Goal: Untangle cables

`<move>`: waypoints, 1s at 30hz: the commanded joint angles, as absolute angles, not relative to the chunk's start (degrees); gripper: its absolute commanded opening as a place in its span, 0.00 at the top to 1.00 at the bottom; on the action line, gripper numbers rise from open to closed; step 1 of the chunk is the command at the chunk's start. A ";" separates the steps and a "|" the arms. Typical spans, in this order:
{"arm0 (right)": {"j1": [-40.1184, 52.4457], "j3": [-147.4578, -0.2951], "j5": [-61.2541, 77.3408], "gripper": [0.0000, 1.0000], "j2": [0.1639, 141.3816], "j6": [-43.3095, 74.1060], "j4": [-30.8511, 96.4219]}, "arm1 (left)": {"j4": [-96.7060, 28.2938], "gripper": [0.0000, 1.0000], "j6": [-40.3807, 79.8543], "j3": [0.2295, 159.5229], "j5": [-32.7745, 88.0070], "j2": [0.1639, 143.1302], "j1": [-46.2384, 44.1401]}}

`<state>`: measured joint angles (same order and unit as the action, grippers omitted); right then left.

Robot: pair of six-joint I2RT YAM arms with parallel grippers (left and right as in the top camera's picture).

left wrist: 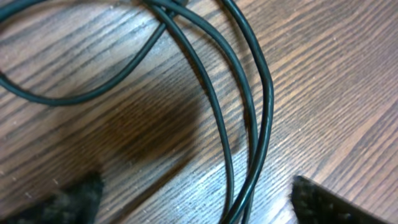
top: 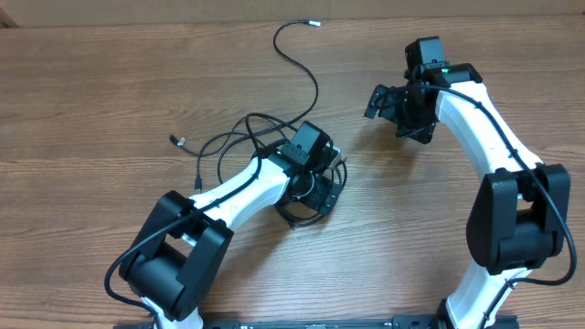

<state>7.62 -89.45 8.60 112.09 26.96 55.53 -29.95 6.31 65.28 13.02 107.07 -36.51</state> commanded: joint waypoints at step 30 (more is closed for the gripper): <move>7.75 -89.30 8.60 0.00 111.90 26.96 55.33 | -31.00 0.52 8.21 63.88 14.85 107.59 -36.80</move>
